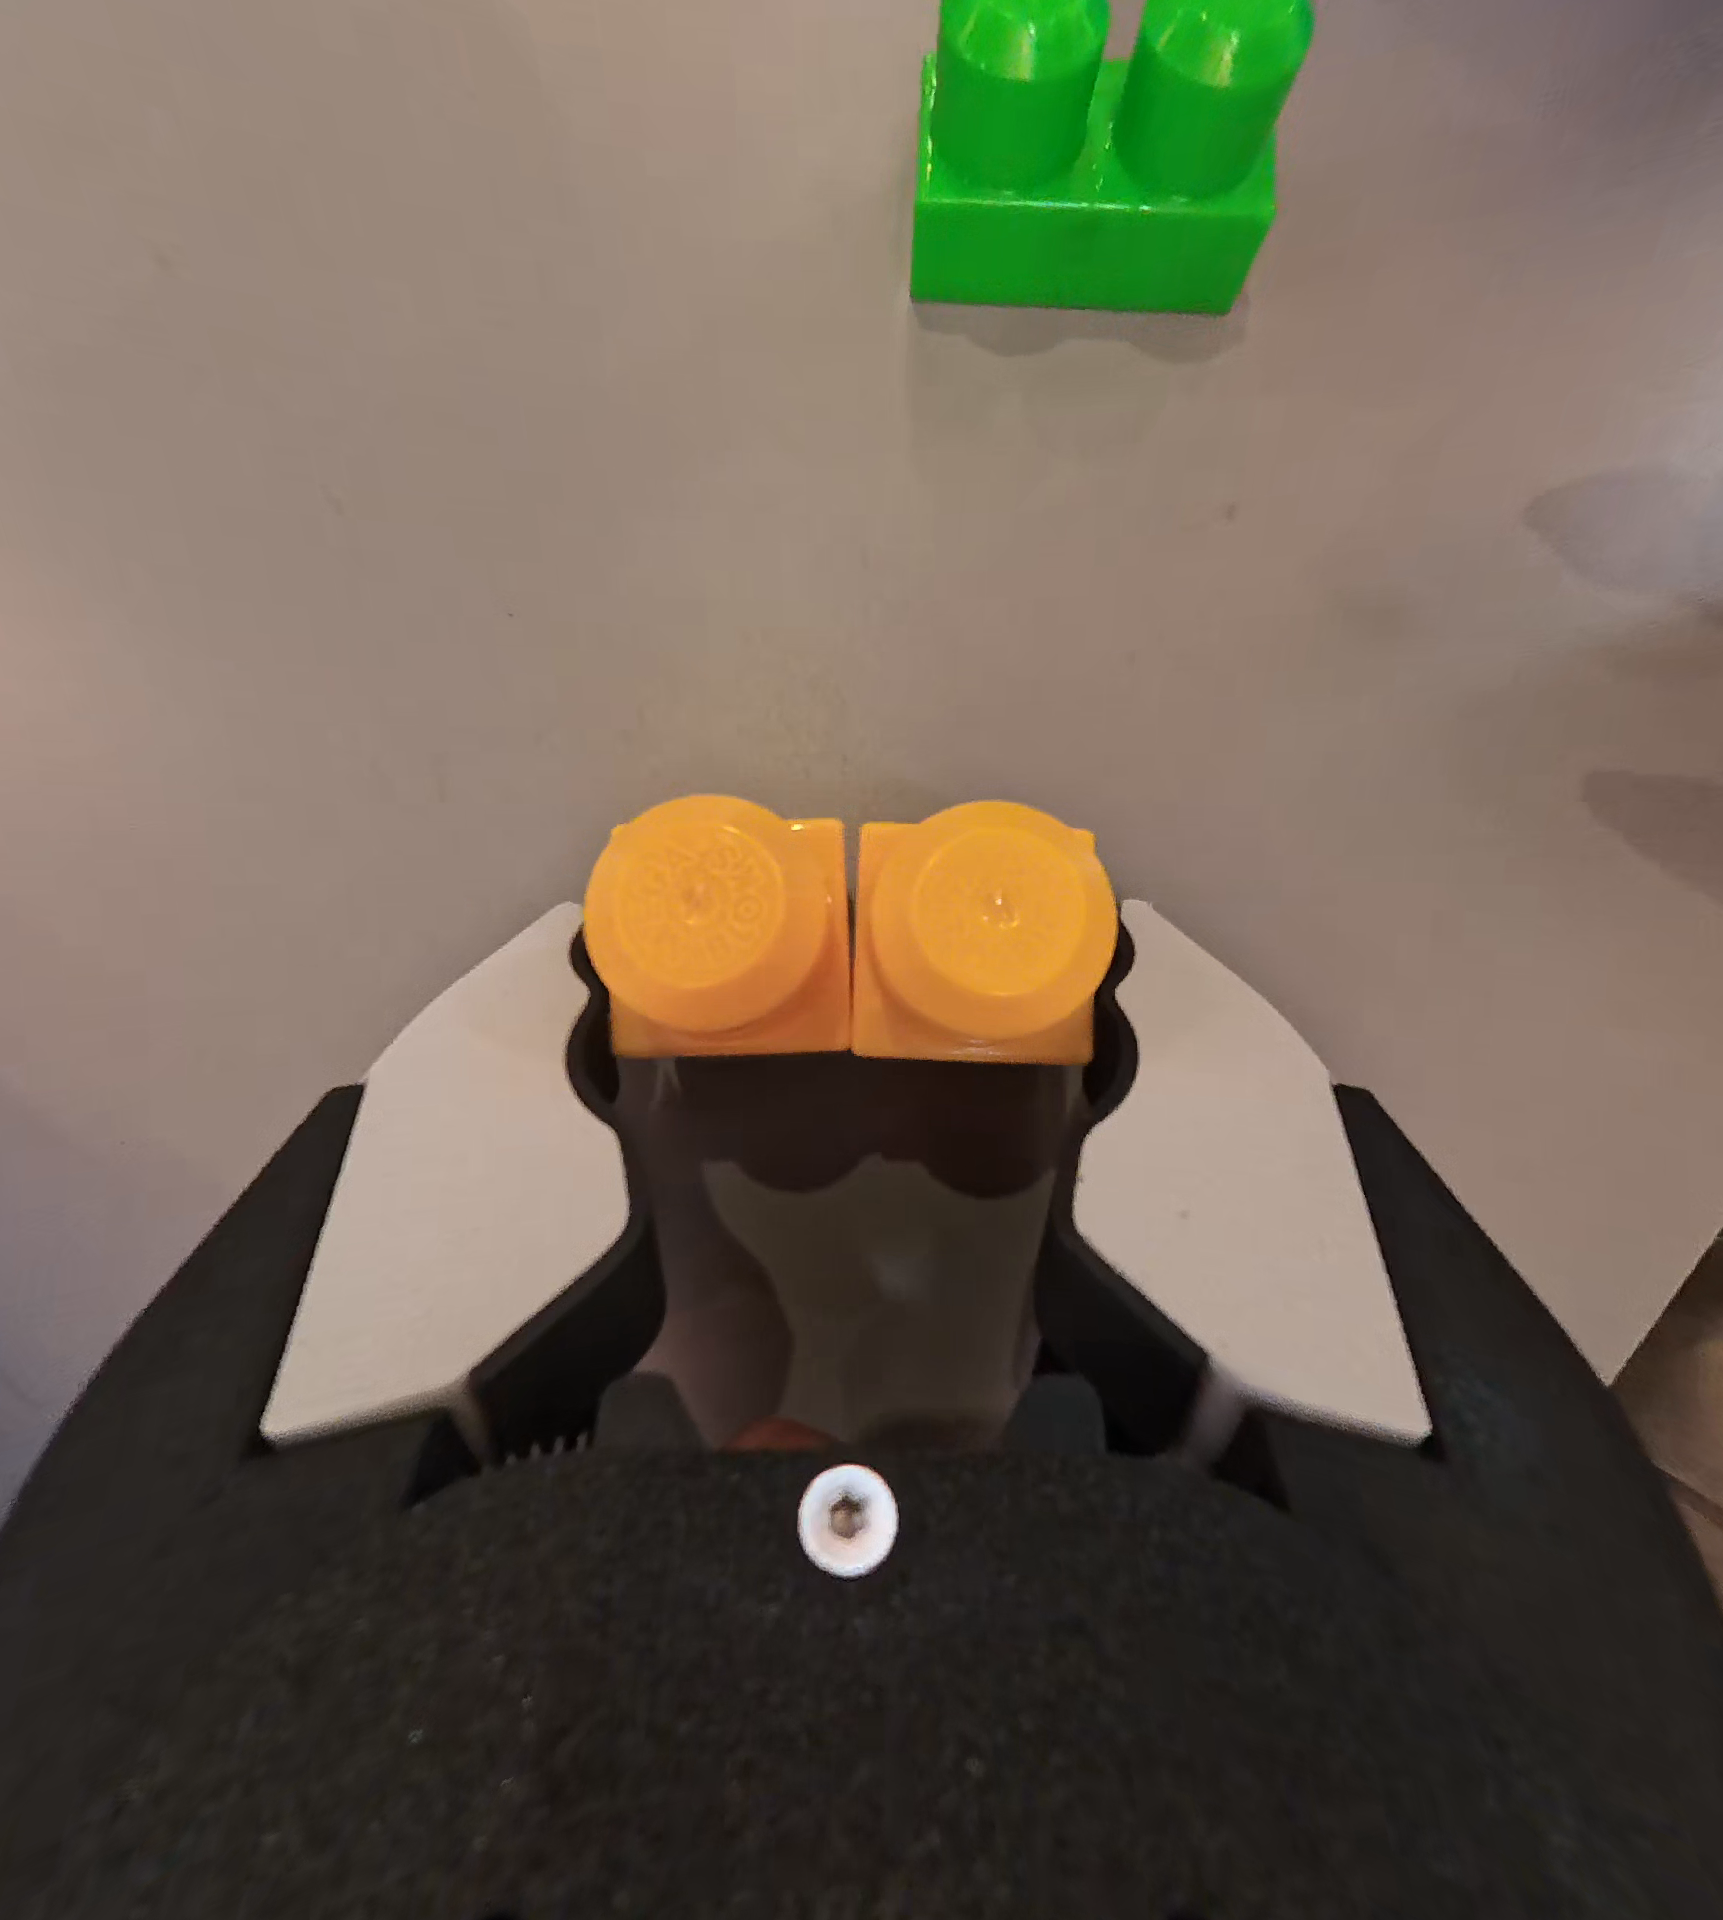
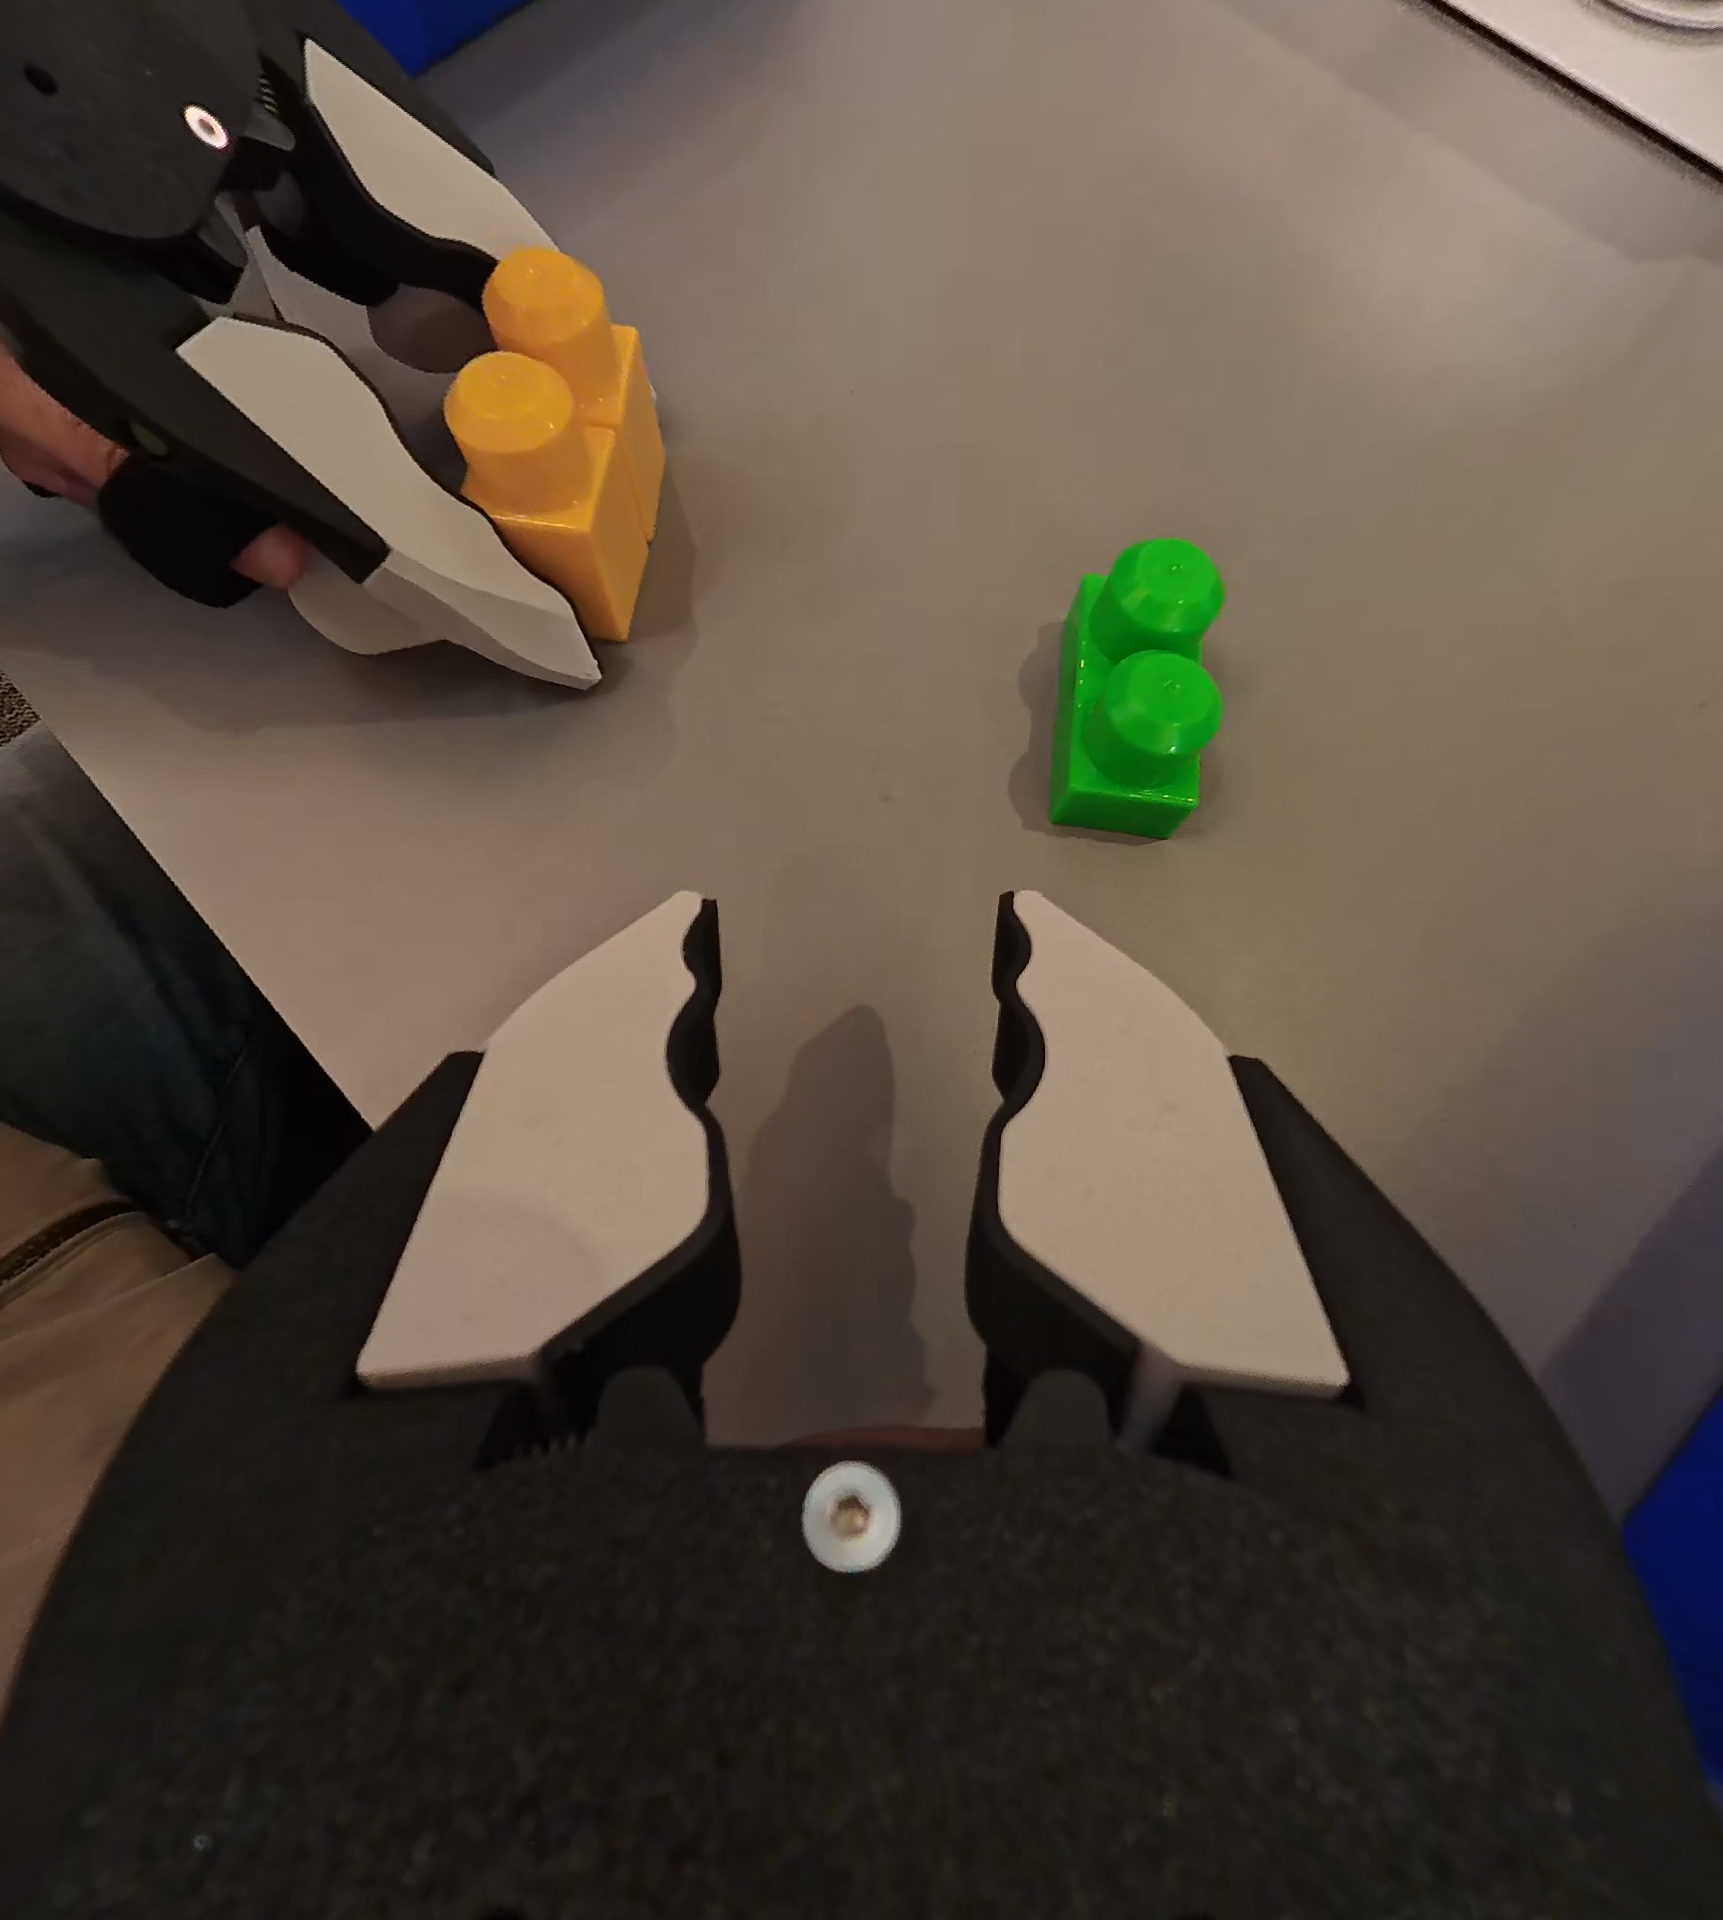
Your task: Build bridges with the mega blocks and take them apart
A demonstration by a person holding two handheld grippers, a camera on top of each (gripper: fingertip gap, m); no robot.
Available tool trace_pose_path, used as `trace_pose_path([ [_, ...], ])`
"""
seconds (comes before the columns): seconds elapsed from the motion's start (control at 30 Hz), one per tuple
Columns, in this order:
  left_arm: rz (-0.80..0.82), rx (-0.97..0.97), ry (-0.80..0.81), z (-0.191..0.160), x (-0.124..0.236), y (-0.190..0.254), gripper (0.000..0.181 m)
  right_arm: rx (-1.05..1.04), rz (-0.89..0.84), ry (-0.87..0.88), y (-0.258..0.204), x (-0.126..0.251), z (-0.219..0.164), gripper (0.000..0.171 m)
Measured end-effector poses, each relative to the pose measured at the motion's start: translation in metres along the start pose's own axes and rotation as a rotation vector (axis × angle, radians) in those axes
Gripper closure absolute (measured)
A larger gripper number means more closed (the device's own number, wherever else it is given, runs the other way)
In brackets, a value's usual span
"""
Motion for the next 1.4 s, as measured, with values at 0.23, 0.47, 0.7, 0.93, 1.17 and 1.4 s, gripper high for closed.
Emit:
trace_pose_path([
  [0.23,-0.008,-0.004,-0.003,0.0,0.0,0.0,0.093,-0.003,0.0,0.0,0.001,-0.001,0.0,0.121],
  [0.47,-0.012,-0.01,0.001,-0.001,0.001,0.0,0.095,-0.002,0.0,-0.001,0.001,-0.001,0.0,0.121],
  [0.7,0.001,-0.007,-0.001,-0.002,0.003,0.002,0.096,0.0,-0.002,0.001,0.001,-0.001,0.0,0.121],
  [0.93,-0.006,-0.012,0.009,-0.004,0.002,0.004,0.097,0.002,0.002,0.0,0.0,-0.001,0.0,0.121],
  [1.17,-0.036,-0.044,0.005,-0.006,0.004,0.007,0.097,0.0,0.0,0.001,0.001,0.0,0.0,0.122],
  [1.4,-0.082,-0.088,-0.008,-0.014,0.012,0.009,0.091,0.003,0.008,-0.003,-0.001,-0.001,0.0,0.122],
])
Point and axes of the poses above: each gripper's, where its closed fingertips meet, x back along the fingers, z out of its top, y = z × x across the jaws, the point moved 10 cm from there along x, back along the fingers, and after that the axes turned 7 degrees about -z, right-handed, at the moved point
